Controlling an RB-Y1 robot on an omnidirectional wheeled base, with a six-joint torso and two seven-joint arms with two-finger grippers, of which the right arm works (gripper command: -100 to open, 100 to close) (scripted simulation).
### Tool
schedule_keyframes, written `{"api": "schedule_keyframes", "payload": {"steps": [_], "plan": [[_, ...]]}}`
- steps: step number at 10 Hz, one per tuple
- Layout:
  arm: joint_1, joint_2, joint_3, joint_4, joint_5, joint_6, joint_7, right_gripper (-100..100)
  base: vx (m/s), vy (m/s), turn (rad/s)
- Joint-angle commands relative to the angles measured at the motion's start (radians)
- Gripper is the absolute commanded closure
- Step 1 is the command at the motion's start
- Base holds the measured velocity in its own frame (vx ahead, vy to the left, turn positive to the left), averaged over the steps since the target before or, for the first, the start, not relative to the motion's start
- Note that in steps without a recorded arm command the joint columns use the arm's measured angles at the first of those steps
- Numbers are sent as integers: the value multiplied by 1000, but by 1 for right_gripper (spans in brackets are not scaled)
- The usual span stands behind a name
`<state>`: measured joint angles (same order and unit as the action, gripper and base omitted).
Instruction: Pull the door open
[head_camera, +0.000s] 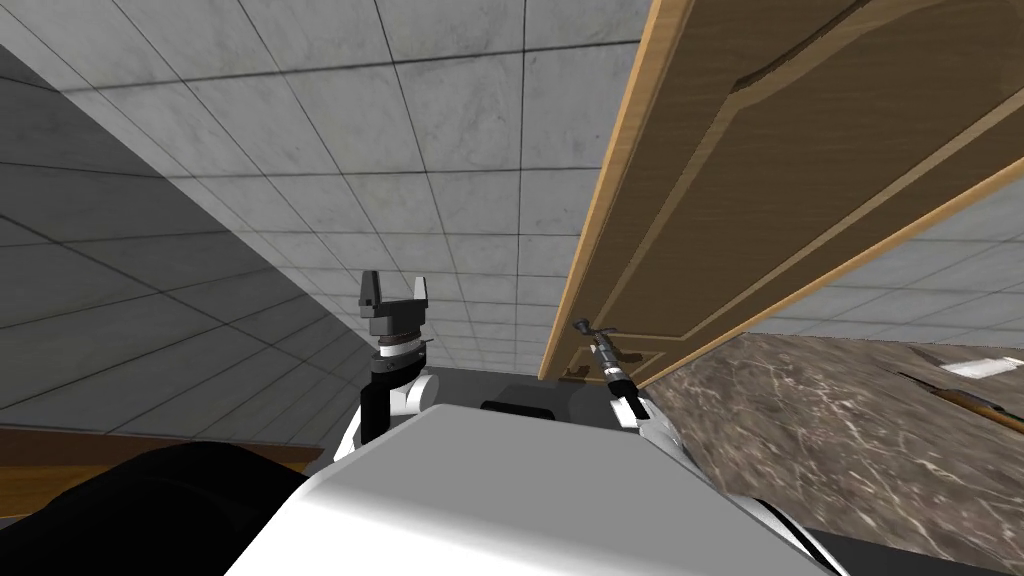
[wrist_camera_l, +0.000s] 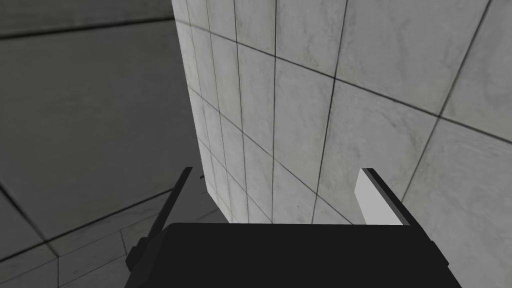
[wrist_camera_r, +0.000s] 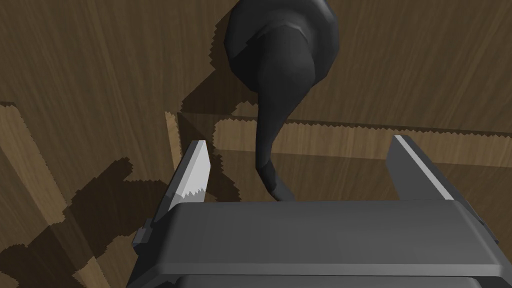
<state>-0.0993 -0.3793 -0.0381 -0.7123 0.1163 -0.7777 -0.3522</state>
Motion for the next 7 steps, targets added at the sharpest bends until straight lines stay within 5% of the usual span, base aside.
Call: {"api": "schedule_keyframes", "payload": {"steps": [1, 6, 7], "plan": [[-23, -3, -17, 48, -8, -16, 6, -100, 95, 17, 120], [-67, -10, -40, 132, -19, -41, 14, -100, 58, -11, 90], [-67, -10, -40, 132, -19, -41, 14, 100, -8, 1, -34]]}}
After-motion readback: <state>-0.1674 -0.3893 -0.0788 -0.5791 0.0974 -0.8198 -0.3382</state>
